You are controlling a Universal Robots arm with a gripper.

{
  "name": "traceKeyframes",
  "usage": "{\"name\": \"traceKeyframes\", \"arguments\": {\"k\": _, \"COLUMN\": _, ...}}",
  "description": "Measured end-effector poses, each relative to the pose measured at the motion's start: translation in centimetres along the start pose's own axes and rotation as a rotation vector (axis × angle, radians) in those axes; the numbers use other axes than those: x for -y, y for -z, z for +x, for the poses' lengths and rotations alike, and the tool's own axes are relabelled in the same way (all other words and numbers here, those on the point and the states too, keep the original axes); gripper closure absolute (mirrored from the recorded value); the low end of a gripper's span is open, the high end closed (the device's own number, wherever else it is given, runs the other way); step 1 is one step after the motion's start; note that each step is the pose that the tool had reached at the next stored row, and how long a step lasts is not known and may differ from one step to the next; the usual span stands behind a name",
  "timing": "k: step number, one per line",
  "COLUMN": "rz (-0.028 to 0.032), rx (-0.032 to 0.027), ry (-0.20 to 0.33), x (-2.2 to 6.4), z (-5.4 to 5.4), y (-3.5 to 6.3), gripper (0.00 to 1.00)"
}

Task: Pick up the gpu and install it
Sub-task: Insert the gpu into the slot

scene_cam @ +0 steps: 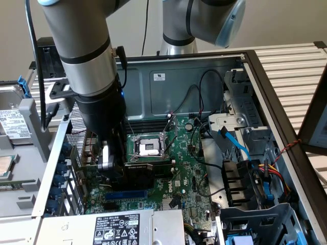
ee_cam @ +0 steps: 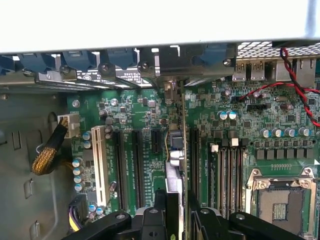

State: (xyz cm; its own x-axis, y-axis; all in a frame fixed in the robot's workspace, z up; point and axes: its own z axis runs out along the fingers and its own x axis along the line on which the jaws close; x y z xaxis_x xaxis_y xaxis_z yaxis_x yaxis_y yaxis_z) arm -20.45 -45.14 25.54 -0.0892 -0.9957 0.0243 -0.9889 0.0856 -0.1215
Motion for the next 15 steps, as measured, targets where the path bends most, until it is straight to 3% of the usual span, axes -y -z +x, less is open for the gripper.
{"name": "traceKeyframes", "arguments": {"k": 15, "rz": 0.0000, "rx": -0.0001, "ry": 0.000, "x": -0.03, "z": 0.08, "y": -0.30, "gripper": 0.73}}
